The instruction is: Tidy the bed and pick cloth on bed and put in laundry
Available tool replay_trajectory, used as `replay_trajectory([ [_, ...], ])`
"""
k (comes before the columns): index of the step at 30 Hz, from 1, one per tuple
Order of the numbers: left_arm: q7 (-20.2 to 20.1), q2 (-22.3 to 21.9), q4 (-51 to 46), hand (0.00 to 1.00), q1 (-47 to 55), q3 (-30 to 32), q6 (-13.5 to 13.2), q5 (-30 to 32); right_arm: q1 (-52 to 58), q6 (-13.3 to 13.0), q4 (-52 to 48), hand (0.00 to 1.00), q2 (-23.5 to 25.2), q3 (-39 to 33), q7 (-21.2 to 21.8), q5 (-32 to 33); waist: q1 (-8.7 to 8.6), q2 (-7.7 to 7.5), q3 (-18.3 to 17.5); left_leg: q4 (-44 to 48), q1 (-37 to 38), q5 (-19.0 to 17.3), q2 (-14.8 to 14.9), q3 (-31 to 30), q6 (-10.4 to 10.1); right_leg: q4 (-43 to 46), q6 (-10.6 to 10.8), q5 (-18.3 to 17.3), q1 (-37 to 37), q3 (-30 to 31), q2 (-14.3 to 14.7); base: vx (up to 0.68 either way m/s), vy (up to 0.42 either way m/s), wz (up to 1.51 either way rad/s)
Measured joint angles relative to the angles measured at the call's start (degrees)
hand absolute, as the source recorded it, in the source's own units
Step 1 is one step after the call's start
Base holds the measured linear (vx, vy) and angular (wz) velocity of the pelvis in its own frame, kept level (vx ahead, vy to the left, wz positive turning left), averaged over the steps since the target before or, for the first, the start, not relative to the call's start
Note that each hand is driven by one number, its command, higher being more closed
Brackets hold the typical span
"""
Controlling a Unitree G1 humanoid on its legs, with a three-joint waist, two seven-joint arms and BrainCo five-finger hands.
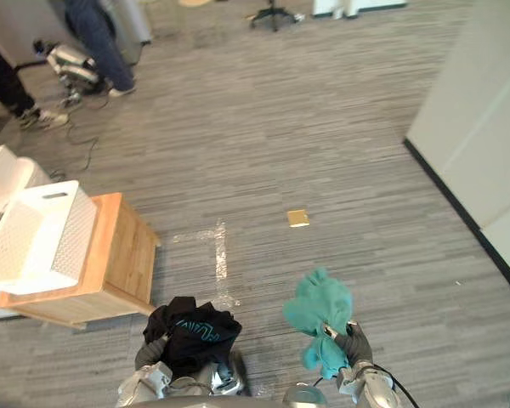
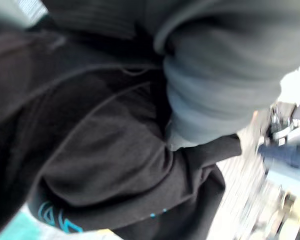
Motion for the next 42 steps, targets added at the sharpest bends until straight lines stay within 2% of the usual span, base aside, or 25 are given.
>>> replay_trajectory([
  [1, 0.1, 0.5, -0.1, 1.00, -0.3, 0.0, -0.1, 0.4, -1.1, 0.0, -0.3, 1.00, 0.2, 1.4, -0.5, 0.0, 0.27, -1.39, -0.2, 0.9, -0.5, -0.5, -1.3, -0.4, 0.9, -0.1, 1.1, 0.7, 0.4, -0.2, -0.5, 0.28, 0.095, 0.65],
  [3, 1.2, 1.5, 0.0, 1.00, -0.7, 0.0, -0.2, 2.2, -2.8, 0.0, 0.0, 1.00, 0.3, 2.8, -1.1, 0.1, 0.68, -2.31, 0.1, 4.0, -0.5, -3.0, -1.5, 0.5, 3.7, -0.4, 1.8, 1.5, 2.7, 0.1, -1.1, 0.28, 0.090, 0.60],
  [6, 2.1, 2.1, 0.0, 1.00, -0.7, 1.4, -1.3, 2.5, -6.0, 0.0, 0.6, 1.00, 0.3, 3.7, -1.6, 0.1, 0.99, -2.48, -0.2, 4.4, 1.8, -7.5, -1.5, 1.6, 3.2, 2.1, 3.2, 2.2, 4.2, 0.4, -1.5, 0.20, 0.063, 0.17],
  [9, 2.4, 2.4, -0.2, 1.00, -0.8, 2.5, -1.5, 5.8, -6.5, 0.1, 2.0, 1.00, 0.2, 3.1, -1.8, 0.2, 0.75, -2.64, -1.3, 0.2, 5.6, -10.5, -4.4, 0.5, 1.8, 21.6, 5.9, 0.1, -1.3, 0.5, -7.0, 0.10, 0.081, 0.36],
  [11, 2.5, 3.9, -0.2, 1.00, -1.9, 2.7, -1.5, 8.5, -5.4, 0.1, 3.4, 1.00, 0.4, 3.4, -2.0, 0.2, -0.88, -4.26, -2.0, -3.0, 9.0, -11.1, -8.4, -2.4, 1.6, 48.5, 1.6, 1.8, -12.4, 4.6, -13.7, 0.19, 0.073, 0.87],
  [14, 4.0, 5.2, -0.7, 1.00, -3.0, 2.2, -1.5, 11.3, -3.2, 0.3, 4.4, 1.00, 1.1, 3.7, -2.2, -0.1, -2.32, -3.38, -1.7, -3.0, 12.6, -10.9, -9.5, -8.2, 1.5, 58.3, -0.3, -1.8, -21.2, 8.2, -12.1, 0.32, 0.077, 0.84],
  [16, 4.9, 6.0, -2.2, 1.00, -2.5, 2.0, -1.5, 11.3, -2.0, 0.2, 4.1, 1.00, 1.8, 4.6, -2.2, -0.4, -3.21, -3.08, -1.7, -3.3, 14.3, -11.0, -9.5, -11.0, 1.4, 55.5, -1.0, -4.4, -24.5, 8.3, -10.6, 0.25, 0.050, 0.97],
  [19, 5.7, 7.1, -4.1, 1.00, -2.7, 1.7, -1.5, 11.2, -0.3, -0.7, 3.7, 1.00, 3.3, 5.4, -1.9, -0.2, -3.91, -3.01, -1.8, -4.2, 16.8, -10.3, -9.3, -17.3, 2.5, 35.6, -0.5, -4.9, -29.2, 11.4, -5.5, 0.32, 0.027, 1.14],
  [20, 5.6, 7.3, -3.9, 1.00, -3.1, 1.4, -1.5, 11.2, -0.4, -1.3, 3.8, 1.00, 3.3, 5.3, -1.9, 0.2, -3.85, -2.79, -1.4, -4.3, 17.6, -10.3, -9.0, -20.9, 2.5, 21.3, 0.3, -1.0, -29.9, 16.3, -2.4, 0.33, -0.005, 1.22],
  [22, 5.4, 7.6, -3.6, 1.00, -3.3, 0.6, -1.7, 11.3, -0.8, -1.9, 3.8, 1.00, 3.4, 5.2, -2.2, 0.4, -3.82, -2.65, -0.8, -4.7, 19.1, -10.3, -8.8, -24.3, 2.5, 11.4, 1.6, 4.2, -30.5, 21.6, -0.9, 0.34, -0.031, 1.15],
  [23, 4.7, 8.0, -3.5, 1.00, -2.6, 0.2, -2.5, 11.3, -1.3, -2.3, 3.8, 1.00, 3.8, 5.2, -2.4, 1.1, -3.60, -3.18, -0.2, -5.2, 21.1, -10.5, -9.3, -26.5, 2.1, 9.3, 3.3, 6.6, -31.0, 24.2, -0.9, 0.27, -0.051, 0.87],
  [24, 4.4, 8.5, -3.5, 1.00, -2.1, -0.1, -2.9, 11.3, -1.6, -2.3, 3.8, 1.00, 4.2, 5.1, -2.6, 1.3, -3.44, -3.47, 0.3, -5.3, 22.6, -10.9, -9.5, -27.3, 1.3, 8.9, 3.1, 7.7, -30.8, 25.1, -1.0, 0.33, -0.076, 0.93],
  [27, 4.2, 9.4, -3.5, 1.00, 1.6, 0.0, -5.1, 11.3, -2.7, -2.3, 3.8, 1.00, 5.4, 6.0, -2.9, 1.3, -2.31, -4.27, -0.1, -4.1, 26.6, -14.2, -9.3, -29.8, -2.9, 12.0, -0.2, 10.5, -30.4, 25.4, -0.1, 0.33, -0.107, 0.84],
  [28, 4.2, 9.7, -3.5, 1.00, 2.2, 0.0, -5.3, 11.3, -3.3, -2.3, 2.5, 1.00, 5.0, 5.6, -3.0, 1.4, -2.80, -3.91, -0.8, -2.6, 26.1, -18.2, -8.3, -29.6, -1.8, 16.0, -0.5, 10.7, -31.2, 24.3, 0.5, 0.38, -0.175, 0.78],
  [29, 4.2, 8.9, -2.8, 1.00, 2.9, 0.9, -5.2, 11.1, -4.9, -2.1, 2.3, 1.00, 4.0, 5.9, -3.0, 1.4, -2.30, -3.27, -1.1, 0.5, 25.7, -20.6, -7.1, -29.2, -4.2, 19.5, -1.6, 9.9, -30.6, 21.3, 2.1, 0.39, -0.188, 0.59],
  [30, 4.1, 8.4, -2.2, 1.00, 3.4, 1.8, -5.1, 11.0, -5.8, -2.1, 2.4, 1.00, 3.6, 5.9, -3.0, 1.4, -2.01, -2.39, -1.2, 4.0, 25.0, -21.5, -6.4, -27.9, -5.6, 20.1, -2.6, 9.3, -29.7, 19.7, 2.9, 0.50, -0.237, 0.33],
  [31, 3.5, 8.4, -1.5, 1.00, 3.4, 2.4, -4.6, 11.0, -6.8, -2.2, 2.8, 1.00, 3.5, 5.4, -2.8, 1.6, -2.87, -2.88, -1.2, 19.0, 17.7, -21.0, -5.6, -20.7, -5.8, 17.8, -5.7, 5.8, -26.5, 17.5, 3.1, 0.49, -0.197, 0.27],
  [32, 3.0, 6.9, -1.8, 1.00, 3.2, 2.2, -4.2, 11.3, -8.0, -2.2, 2.8, 1.00, 1.4, 4.9, -2.5, 1.9, -3.13, -0.58, -0.5, 34.0, 11.6, -16.3, 0.1, -13.3, -4.5, 13.2, -6.9, 5.7, -22.4, 16.3, 4.5, 0.49, -0.165, 0.23],
  [33, 2.6, 6.1, -1.8, 1.00, 3.2, 2.2, -4.2, 11.4, -8.2, -2.2, 2.8, 1.00, 0.8, 4.4, -2.2, 1.9, -2.76, 0.52, 0.0, 38.8, 9.9, -11.8, 2.2, -11.1, -4.3, 10.7, -7.3, 6.0, -20.1, 16.6, 4.9, 0.32, -0.056, -0.09],
  [34, 2.0, 5.5, -2.1, 1.00, 3.4, 2.1, -4.2, 12.1, -8.6, -2.3, 2.8, 1.00, 0.8, 3.6, -1.8, 1.9, -2.08, 0.57, 0.6, 43.3, 8.5, -10.4, 3.8, -9.3, -3.6, 7.6, -7.7, 6.3, -17.0, 17.4, 4.6, 0.45, -0.076, -0.23],
  [35, 1.5, 5.5, -2.2, 1.00, 3.0, 2.1, -4.3, 13.4, -9.1, -2.4, 3.7, 1.00, 0.9, 2.5, -1.4, 1.8, -2.12, 0.77, 0.5, 43.2, 6.2, -16.3, 4.8, -7.7, -3.7, 5.9, -7.5, 5.8, -14.4, 18.0, 3.5, 0.44, -0.089, -0.20],
  [37, 1.1, 5.7, -2.9, 1.00, 2.1, 2.1, -4.9, 13.4, -9.8, -3.2, 5.2, 1.00, 0.9, 1.4, -1.0, 1.3, -2.13, 0.59, 0.6, 36.4, 3.7, -19.0, 5.4, -6.4, -5.4, 3.9, -6.5, 4.9, -11.5, 17.5, 2.2, 0.48, -0.102, -0.05],
  [40, 0.9, 5.2, -9.0, 1.00, 1.4, 1.5, -5.2, 13.8, -9.0, -4.2, 4.9, 1.00, 0.9, 0.6, -1.1, 1.2, -2.59, 0.66, 0.6, 21.4, 2.3, -17.4, 7.4, 1.8, -7.8, 0.0, -5.2, 3.9, -6.1, 13.0, 2.3, 0.38, -0.030, 0.36],
  [41, 0.9, 4.9, -10.7, 1.00, 1.1, 0.9, -5.2, 14.8, -8.4, -4.2, 4.3, 1.00, 0.7, 0.4, -1.8, 1.2, -2.86, 0.72, 0.5, 15.4, 2.3, -13.8, 7.0, 4.9, -6.8, -0.1, -4.4, 3.1, -4.7, 11.2, 2.6, 0.45, 0.032, 0.96],
  [42, 0.8, 4.5, -13.5, 1.00, 1.2, 0.1, -5.2, 15.7, -7.9, -4.1, 4.0, 1.00, 0.3, 0.4, -3.2, 1.2, -3.22, 1.16, 0.1, 7.8, 1.9, -7.6, 6.2, 8.3, -0.6, 0.1, -2.9, 0.9, -2.9, 8.7, 3.8, 0.37, 0.044, 0.96],
])
